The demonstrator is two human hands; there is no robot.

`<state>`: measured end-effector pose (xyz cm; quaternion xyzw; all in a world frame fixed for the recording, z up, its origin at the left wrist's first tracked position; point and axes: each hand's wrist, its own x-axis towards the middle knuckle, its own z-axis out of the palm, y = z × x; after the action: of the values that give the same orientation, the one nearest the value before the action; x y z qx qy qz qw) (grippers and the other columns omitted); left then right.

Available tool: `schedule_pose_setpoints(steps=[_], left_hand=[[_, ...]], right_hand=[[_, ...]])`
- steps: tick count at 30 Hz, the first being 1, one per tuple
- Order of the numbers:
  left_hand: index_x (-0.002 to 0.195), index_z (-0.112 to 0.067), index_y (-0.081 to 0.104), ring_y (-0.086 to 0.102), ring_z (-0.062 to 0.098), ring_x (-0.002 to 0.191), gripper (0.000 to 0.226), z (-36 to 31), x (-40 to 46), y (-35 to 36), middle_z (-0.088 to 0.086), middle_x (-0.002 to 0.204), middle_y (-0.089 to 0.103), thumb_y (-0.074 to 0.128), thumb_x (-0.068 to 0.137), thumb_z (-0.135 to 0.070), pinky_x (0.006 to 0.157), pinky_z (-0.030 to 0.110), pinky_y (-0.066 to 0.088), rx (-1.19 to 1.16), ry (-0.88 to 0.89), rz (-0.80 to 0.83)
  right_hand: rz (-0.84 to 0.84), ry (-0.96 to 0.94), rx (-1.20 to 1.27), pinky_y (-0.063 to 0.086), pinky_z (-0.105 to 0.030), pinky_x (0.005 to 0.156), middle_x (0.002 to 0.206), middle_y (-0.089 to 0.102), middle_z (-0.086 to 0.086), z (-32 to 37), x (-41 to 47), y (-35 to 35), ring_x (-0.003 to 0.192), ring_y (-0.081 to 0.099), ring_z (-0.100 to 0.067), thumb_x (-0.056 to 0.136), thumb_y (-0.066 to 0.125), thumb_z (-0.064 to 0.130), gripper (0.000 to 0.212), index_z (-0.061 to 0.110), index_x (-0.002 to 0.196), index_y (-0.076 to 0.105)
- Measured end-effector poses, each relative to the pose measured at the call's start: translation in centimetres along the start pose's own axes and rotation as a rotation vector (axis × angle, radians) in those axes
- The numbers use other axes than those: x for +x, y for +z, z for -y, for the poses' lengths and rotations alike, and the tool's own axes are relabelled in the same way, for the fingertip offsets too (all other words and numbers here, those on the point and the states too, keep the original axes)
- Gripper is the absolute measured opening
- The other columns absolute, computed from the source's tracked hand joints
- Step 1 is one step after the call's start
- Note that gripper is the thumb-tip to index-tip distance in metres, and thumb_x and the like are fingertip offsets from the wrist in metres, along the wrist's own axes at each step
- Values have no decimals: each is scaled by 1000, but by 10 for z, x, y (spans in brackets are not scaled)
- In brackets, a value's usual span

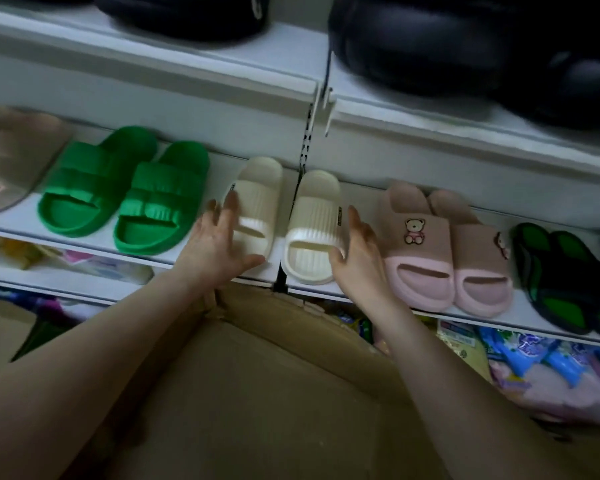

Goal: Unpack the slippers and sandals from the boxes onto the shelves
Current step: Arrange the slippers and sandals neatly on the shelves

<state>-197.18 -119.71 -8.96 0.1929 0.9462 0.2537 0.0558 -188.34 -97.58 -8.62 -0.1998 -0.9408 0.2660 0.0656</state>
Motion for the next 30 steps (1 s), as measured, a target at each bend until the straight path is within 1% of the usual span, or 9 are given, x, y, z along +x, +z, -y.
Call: schedule_pose_setpoints(steps=[3, 6, 8, 12, 16, 22, 26, 30], left_hand=[[151, -30, -16, 16, 37, 144, 118, 6, 4, 3, 21, 158, 9, 72, 75, -54, 116, 46, 23, -7, -1, 8], [152, -28, -12, 22, 38, 141, 118, 4, 4, 4, 21, 157, 13, 73, 74, -53, 115, 44, 24, 5, 33, 4], [153, -27, -9, 24, 38, 140, 119, 0, 1, 8, 21, 156, 15, 74, 73, -53, 114, 44, 25, 0, 77, 6], [152, -27, -12, 20, 38, 142, 118, -7, 2, 13, 20, 158, 10, 72, 74, -55, 115, 42, 22, 6, 50, 21], [152, -26, -13, 18, 38, 143, 118, -15, 4, 15, 21, 158, 8, 70, 75, -57, 116, 42, 21, 16, 42, 29], [151, -27, -17, 17, 37, 144, 119, -16, 1, 13, 21, 158, 6, 69, 75, -59, 118, 44, 20, 22, 33, 44], [150, -30, -21, 13, 35, 146, 120, -15, 1, 9, 19, 159, 1, 71, 76, -56, 118, 43, 20, -1, 30, 94], [150, -32, -19, 9, 30, 148, 119, -9, 1, 2, 18, 160, -1, 73, 77, -51, 117, 39, 18, -23, 64, 137]], right_hand=[[-7, -55, 21, 46, -39, 90, 144, 40, -14, 4, 4, 7, 114, 55, -35, 96, 50, 15, 73, 27, 157, 11], [6, -55, 16, 43, -33, 95, 145, 43, -11, 2, 3, 9, 121, 51, -29, 94, 49, 5, 79, 28, 158, 8], [-5, -59, 16, 43, -33, 97, 144, 44, -11, 1, 1, 10, 122, 50, -27, 93, 49, 2, 82, 29, 157, 7], [-10, -66, 31, 48, -37, 94, 144, 45, -9, -4, 1, 8, 118, 53, -27, 92, 49, 0, 84, 33, 157, 8], [-5, -68, 27, 48, -39, 97, 146, 43, -8, -7, 2, 4, 120, 52, -27, 92, 49, -3, 84, 32, 157, 10], [2, -71, -8, 50, -39, 92, 145, 42, -7, -8, 0, 6, 116, 53, -25, 93, 48, -2, 86, 35, 157, 3], [-5, -67, -13, 50, -39, 91, 148, 39, -8, -5, 0, 8, 116, 52, -28, 93, 47, -2, 86, 33, 157, 1], [15, -35, -36, 50, -39, 91, 150, 37, -8, -3, -1, 7, 118, 51, -29, 91, 46, -3, 89, 34, 157, 0]])
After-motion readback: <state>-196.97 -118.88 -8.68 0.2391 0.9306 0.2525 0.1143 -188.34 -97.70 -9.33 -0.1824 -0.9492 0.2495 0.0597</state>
